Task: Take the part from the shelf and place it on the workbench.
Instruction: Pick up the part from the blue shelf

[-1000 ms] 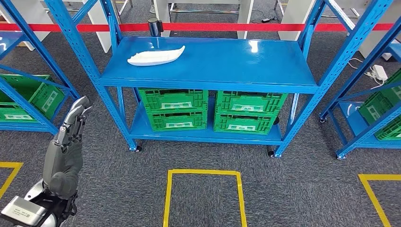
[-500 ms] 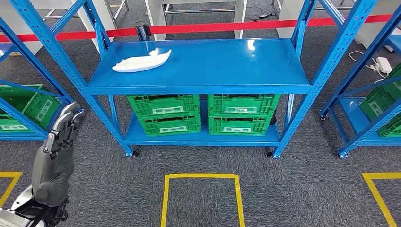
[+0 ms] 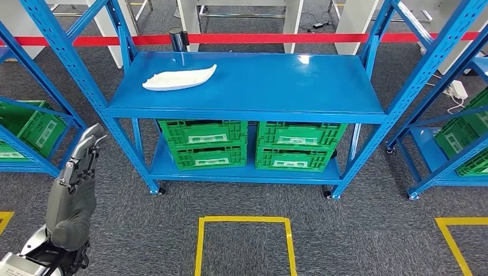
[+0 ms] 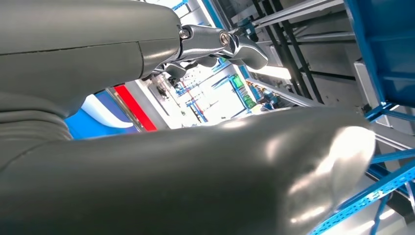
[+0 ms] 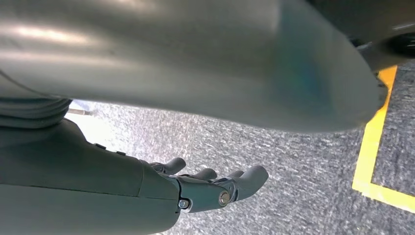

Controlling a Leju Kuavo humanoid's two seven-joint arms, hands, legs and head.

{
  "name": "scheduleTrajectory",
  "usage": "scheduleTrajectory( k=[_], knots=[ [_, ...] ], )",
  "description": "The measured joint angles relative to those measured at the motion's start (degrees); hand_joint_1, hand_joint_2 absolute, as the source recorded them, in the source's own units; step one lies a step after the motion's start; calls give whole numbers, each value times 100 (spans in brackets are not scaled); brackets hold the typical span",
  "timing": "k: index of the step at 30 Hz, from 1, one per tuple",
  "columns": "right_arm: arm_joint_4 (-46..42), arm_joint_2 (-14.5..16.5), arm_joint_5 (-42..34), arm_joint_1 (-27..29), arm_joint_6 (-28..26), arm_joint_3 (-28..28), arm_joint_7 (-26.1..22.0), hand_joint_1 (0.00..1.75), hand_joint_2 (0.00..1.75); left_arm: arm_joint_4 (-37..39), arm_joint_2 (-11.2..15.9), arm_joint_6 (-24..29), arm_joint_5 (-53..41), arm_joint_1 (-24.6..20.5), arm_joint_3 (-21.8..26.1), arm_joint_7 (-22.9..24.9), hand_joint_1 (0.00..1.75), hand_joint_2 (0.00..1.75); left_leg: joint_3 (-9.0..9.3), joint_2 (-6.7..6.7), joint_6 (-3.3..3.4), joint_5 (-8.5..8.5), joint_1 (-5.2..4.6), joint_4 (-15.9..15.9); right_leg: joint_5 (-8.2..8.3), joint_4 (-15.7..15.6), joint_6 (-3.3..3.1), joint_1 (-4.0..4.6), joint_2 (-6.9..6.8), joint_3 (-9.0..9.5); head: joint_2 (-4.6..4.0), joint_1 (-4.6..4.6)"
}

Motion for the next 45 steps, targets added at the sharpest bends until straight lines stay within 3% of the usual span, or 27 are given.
scheduleTrajectory(
  k=[1,2,4,6,8,11,12,14,15,16,17,18,19,20,22,25,27,30,31,32,33,35,37,38,41,43,45],
  knots=[
    [1,0,-6,11,0,0,3,0,0,5,-10,0,-3,7,-8,0,0,0,26,-1,3,-26,-3,3,53,115,-1,0,0,-113,0,3],
    [1,0,-12,20,0,0,7,0,0,9,-21,0,-7,13,-15,0,0,0,64,-5,0,-57,-4,6,228,1,-8,1,0,-113,0,8],
    [2,-1,-24,27,0,0,15,0,0,12,-47,0,-15,17,-26,3,0,0,155,-12,-19,-131,-3,9,715,-742,-48,5,0,176,0,22],
    [7,-2,-35,19,1,0,22,0,0,22,-76,-2,-34,-3,-36,20,0,0,197,-18,-70,-200,-17,13,924,-1335,-101,31,-1,435,0,31],
    [12,-1,-44,8,2,0,31,0,0,42,-97,-7,-60,-38,-48,43,0,0,210,-23,-139,-235,-24,-9,878,-1446,-156,61,0,482,0,29],
    [12,10,-49,12,2,-2,36,0,0,63,-113,-12,-74,-92,-61,62,0,0,242,-14,-232,-330,-21,74,853,-1520,-254,21,-4,595,0,12],
    [12,13,-49,13,2,-2,36,0,0,70,-115,-14,-74,-111,-63,68,0,0,149,-9,-260,-441,-16,304,841,-1548,-283,0,-7,651,0,-6],
    [14,14,-55,13,0,-2,36,0,0,97,-128,-26,-77,-135,-74,81,0,0,-279,-6,-306,-735,6,1072,790,-1563,-314,-10,-8,725,0,-40],
    [15,15,-65,13,0,-2,36,0,0,115,-144,-33,-87,-138,-84,96,0,0,-528,-5,-323,-823,16,1435,756,-1563,-315,-11,-6,755,0,-45],
    [15,17,-78,17,-4,-2,36,0,0,132,-168,-40,-108,-139,-98,115,0,0,-701,-5,-333,-796,23,1624,719,-1563,-308,-12,-3,794,0,-47],
    [16,19,-90,23,-8,-2,36,0,0,148,-198,-44,-140,-144,-114,136,0,0,-764,-4,-335,-641,28,1584,677,-1563,-297,-15,1,844,0,-49],
    [16,21,-103,28,-11,-2,36,0,0,159,-230,-45,-177,-152,-130,159,0,0,-706,-3,-330,-383,32,1315,631,-1562,-282,-20,3,906,0,-50],
    [16,24,-109,31,-13,-2,36,0,0,167,-262,-46,-217,-165,-144,180,0,0,-572,1,-321,-91,37,904,583,-1563,-263,-26,4,969,0,-52],
    [18,26,-113,28,-11,-2,34,0,0,174,-295,-46,-254,-185,-158,202,0,0,-426,5,-305,96,28,516,531,-1561,-231,-22,7,1017,0,-55],
    [21,30,-118,14,-7,-3,32,0,0,187,-358,-46,-302,-223,-180,239,0,0,-253,3,-233,211,3,95,458,-1579,-151,-12,10,1068,0,-56],
    [23,39,-121,2,-3,-6,33,0,0,195,-458,-46,-365,-255,-213,274,0,0,-188,-21,-87,134,-5,35,456,-1546,-34,-19,7,1132,0,-44],
    [26,46,-134,-9,-2,-15,40,0,0,200,-533,-46,-414,-295,-242,305,0,0,-92,-30,-20,99,5,0,366,-1248,18,-36,5,1015,0,-24],
    [30,64,-161,-11,0,-38,63,0,0,231,-624,-77,-472,-357,-285,365,0,0,14,-19,40,4,-8,-15,7,-219,47,-34,4,316,0,15],
    [31,67,-165,3,0,-41,72,0,0,244,-647,-97,-487,-360,-291,381,0,0,66,-18,49,-42,-16,-15,-54,-11,41,-32,3,107,0,21],
    [32,69,-170,23,0,-43,80,0,0,258,-669,-121,-499,-361,-295,391,0,0,132,-21,53,-95,-23,-15,-31,14,25,-28,3,-16,0,27],
    [34,70,-176,42,0,-45,85,0,0,270,-688,-139,-501,-362,-296,398,0,0,214,-24,53,-154,-30,-15,100,-156,0,-20,3,-45,0,34],
    [42,67,-185,74,0,-50,87,0,0,291,-716,-161,-501,-369,-297,400,0,0,377,-26,36,-287,-39,-15,659,-848,-85,22,7,69,0,49],
    [56,63,-186,80,0,-64,88,0,0,315,-731,-170,-503,-381,-299,404,0,0,477,-39,-14,-413,-51,-29,1035,-1331,-151,75,12,183,0,54],
    [63,62,-186,83,-1,-73,89,0,0,320,-732,-173,-504,-384,-301,405,0,0,523,-48,-50,-440,-54,-22,1083,-1412,-174,87,16,214,0,54],
    [65,73,-185,83,-1,-92,86,0,0,293,-733,-175,-505,-374,-302,396,0,0,559,-48,-157,-387,-66,166,992,-1493,-264,54,8,412,0,50],
    [65,75,-184,75,-3,-108,82,0,0,276,-726,-175,-504,-364,-301,384,0,0,275,-32,-206,-414,-62,688,914,-1538,-318,23,6,593,0,16],
    [65,74,-184,71,-2,-125,80,0,0,277,-719,-175,-502,-336,-301,374,0,0,-226,-26,-252,-696,-37,1350,795,-1552,-336,13,6,734,0,-26]
  ],
)
